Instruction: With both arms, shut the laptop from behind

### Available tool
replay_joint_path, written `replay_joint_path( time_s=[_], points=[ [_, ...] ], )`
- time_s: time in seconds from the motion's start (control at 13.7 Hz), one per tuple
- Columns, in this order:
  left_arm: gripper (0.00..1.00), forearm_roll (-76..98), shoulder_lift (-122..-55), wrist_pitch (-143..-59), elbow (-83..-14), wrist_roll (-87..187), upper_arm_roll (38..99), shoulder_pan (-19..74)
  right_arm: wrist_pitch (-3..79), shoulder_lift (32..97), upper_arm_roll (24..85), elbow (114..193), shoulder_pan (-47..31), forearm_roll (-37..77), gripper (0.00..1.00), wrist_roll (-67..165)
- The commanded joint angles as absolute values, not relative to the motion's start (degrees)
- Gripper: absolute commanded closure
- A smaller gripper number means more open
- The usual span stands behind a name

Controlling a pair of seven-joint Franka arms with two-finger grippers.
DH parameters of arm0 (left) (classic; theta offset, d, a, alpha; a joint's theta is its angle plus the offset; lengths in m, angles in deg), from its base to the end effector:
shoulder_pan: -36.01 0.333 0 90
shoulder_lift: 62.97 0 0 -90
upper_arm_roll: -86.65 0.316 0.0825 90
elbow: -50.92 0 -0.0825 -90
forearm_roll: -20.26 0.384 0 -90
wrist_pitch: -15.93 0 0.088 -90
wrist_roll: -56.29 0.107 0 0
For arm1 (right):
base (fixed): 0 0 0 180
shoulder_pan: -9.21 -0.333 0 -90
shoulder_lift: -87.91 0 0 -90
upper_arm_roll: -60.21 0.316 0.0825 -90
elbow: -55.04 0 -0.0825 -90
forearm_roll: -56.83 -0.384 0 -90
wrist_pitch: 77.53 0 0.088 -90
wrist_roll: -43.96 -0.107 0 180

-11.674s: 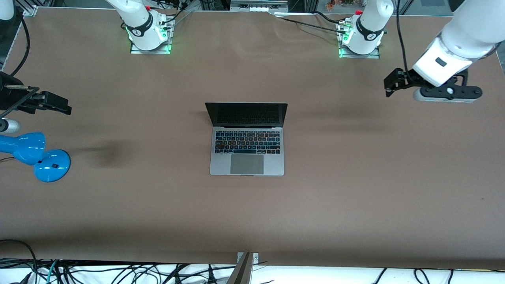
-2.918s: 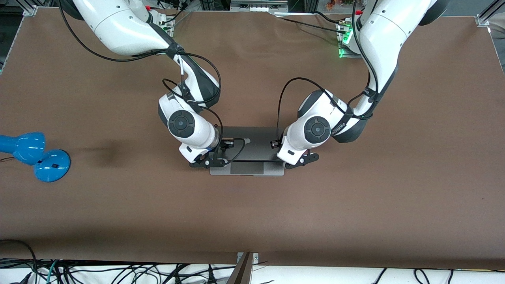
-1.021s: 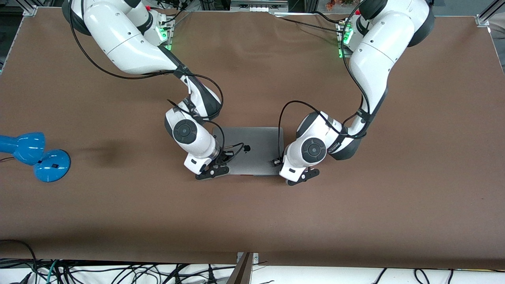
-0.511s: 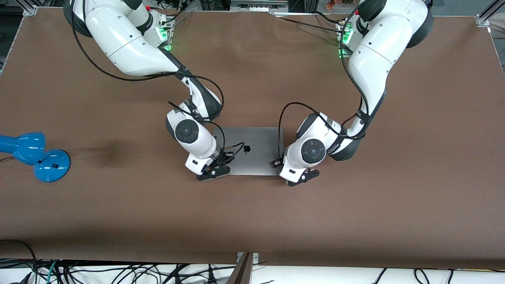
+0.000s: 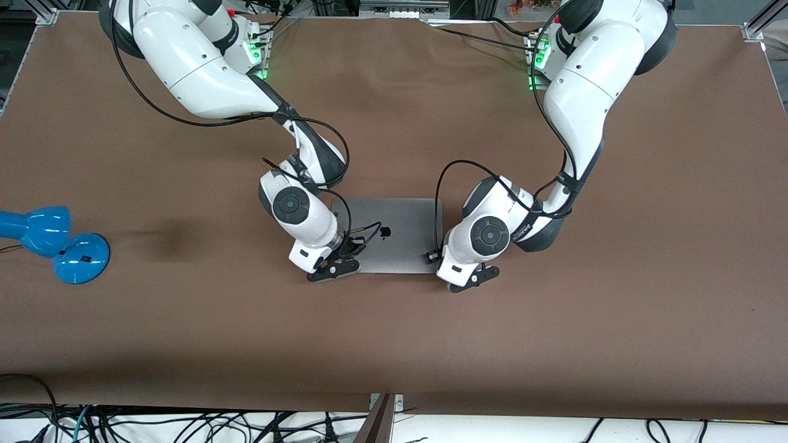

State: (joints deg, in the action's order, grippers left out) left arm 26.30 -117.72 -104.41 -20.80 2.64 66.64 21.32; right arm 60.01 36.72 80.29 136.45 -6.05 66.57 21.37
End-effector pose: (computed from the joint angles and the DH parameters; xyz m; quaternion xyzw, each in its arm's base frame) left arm 0.6503 -0.3636 0.1967 0.9743 0.2003 -0.0886 0.0520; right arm 0.6334 0.3808 0.1961 -0.9902 -0.0990 -0.0277 0.0950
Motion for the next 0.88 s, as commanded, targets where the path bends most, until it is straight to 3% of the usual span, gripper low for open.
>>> replay_joint_path(
  time_s=[0.0, 0.07, 0.15, 0.22, 0.36, 0.51, 0.8],
  points=[
    [0.64, 27.9, -113.5, -99.1, -20.9, 2.2, 67.3, 20.7, 52.8, 38.5, 80.3, 134.0, -6.2, 59.5, 0.83, 21.2],
    [0.42, 27.9, -112.1, -97.0, -21.0, 2.3, 67.2, 20.5, 48.5, 38.9, 80.2, 132.6, -6.2, 58.5, 0.7, 21.1],
    [0.13, 27.9, -110.6, -95.4, -21.2, 2.4, 66.8, 20.5, 44.7, 39.3, 80.2, 131.1, -6.1, 58.5, 0.59, 21.1],
    [0.0, 27.9, -109.1, -94.1, -21.8, 2.6, 66.6, 20.5, 42.0, 39.8, 80.2, 130.3, -6.0, 58.6, 0.5, 21.2],
    [0.0, 31.7, -104.1, -93.8, -26.0, 3.3, 65.6, 19.8, 38.4, 40.4, 80.1, 128.6, -5.6, 58.7, 0.19, 21.0],
    [0.0, 32.9, -98.3, -93.8, -31.6, 3.4, 63.8, 20.4, 35.7, 42.7, 79.1, 127.9, -5.4, 58.8, 0.05, 21.1],
    [0.0, 32.9, -87.5, -94.2, -41.4, 3.3, 63.6, 20.4, 26.9, 48.6, 77.0, 127.9, -5.4, 59.0, 0.02, 20.6]
  ],
)
